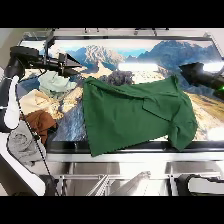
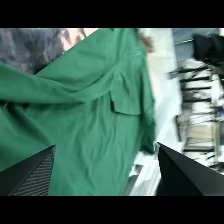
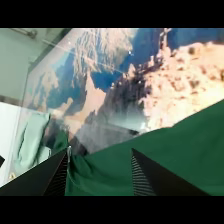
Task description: Fold the shirts.
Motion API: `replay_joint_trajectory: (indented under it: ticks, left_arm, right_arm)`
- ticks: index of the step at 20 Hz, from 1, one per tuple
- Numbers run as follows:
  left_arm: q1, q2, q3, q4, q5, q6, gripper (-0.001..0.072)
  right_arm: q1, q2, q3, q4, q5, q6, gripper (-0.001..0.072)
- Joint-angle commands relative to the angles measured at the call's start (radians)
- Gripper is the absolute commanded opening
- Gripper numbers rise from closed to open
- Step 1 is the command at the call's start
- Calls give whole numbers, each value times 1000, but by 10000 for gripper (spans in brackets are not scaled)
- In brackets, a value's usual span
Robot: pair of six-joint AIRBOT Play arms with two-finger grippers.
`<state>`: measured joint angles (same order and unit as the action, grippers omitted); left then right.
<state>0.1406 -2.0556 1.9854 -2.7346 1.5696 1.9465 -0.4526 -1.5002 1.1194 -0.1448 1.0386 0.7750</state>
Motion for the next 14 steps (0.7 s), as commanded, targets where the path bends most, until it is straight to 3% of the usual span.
replay_joint_trajectory:
  ticks: [1, 4, 5, 6, 7, 11, 14]
  left_arm:
    - [49, 3, -40, -22, 117, -46, 713]
    - [52, 170, -341, 14, 138, 10, 713]
    - [48, 232, -452, 19, 105, 52, 713]
    - [41, 291, -564, 19, 69, 82, 713]
    - [40, 343, -666, 18, 39, 103, 713]
    - [39, 505, -962, 18, -27, 174, 713]
    - [39, 631, -1110, 18, -66, 185, 713]
  right_arm:
    - [-182, 5, 71, -265, 185, 144, 438]
    - [-373, 87, 37, -690, 216, 315, 443]
    - [-424, 100, 6, -787, 226, 340, 475]
    - [-475, 108, -39, -859, 246, 348, 559]
    - [-516, 108, -85, -904, 272, 346, 595]
    - [-594, 108, -294, -915, 293, 244, 594]
    - [-591, 89, -378, -908, 248, 240, 594]
